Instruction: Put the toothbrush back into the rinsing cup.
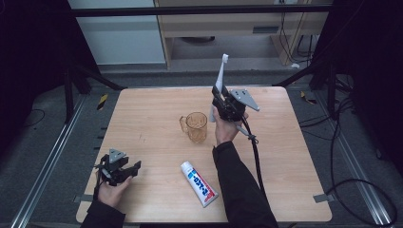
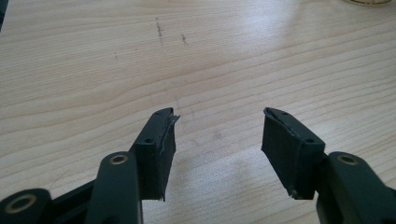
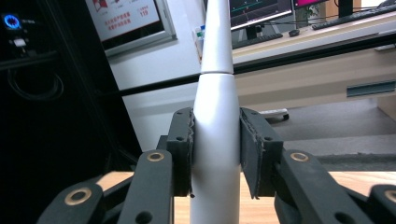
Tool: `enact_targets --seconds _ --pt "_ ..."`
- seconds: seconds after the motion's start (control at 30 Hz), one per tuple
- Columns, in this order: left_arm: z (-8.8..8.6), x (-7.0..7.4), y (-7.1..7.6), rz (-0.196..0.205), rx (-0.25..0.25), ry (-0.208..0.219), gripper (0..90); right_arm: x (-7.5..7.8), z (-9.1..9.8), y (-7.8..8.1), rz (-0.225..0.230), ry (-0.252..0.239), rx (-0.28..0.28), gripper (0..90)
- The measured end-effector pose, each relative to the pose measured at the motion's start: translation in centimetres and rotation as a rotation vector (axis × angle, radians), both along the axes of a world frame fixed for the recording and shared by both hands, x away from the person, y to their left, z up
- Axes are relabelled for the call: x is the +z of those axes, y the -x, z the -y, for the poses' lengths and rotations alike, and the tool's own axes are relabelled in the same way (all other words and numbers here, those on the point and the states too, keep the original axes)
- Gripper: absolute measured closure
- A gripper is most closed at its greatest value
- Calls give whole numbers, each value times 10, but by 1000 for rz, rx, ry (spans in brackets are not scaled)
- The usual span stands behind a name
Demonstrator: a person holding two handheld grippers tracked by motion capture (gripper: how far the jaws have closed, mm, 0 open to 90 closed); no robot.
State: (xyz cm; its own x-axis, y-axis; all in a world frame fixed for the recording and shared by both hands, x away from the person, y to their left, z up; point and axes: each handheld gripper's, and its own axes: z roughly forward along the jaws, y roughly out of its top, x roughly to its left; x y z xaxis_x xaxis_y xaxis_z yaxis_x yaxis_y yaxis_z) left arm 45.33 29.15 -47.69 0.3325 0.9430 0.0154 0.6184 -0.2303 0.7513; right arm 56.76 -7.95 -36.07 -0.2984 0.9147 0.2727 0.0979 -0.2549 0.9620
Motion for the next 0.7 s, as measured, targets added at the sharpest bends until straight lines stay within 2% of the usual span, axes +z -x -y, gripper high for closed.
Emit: enact_targets --seconds 0.3,0.7 --pt "0 0 0 1 -1 -1 435 1 -10 -8 9 -9 9 672" --pt "-1 0 0 4 0 -2 434 -9 -21 -17 -4 -16 33 671"
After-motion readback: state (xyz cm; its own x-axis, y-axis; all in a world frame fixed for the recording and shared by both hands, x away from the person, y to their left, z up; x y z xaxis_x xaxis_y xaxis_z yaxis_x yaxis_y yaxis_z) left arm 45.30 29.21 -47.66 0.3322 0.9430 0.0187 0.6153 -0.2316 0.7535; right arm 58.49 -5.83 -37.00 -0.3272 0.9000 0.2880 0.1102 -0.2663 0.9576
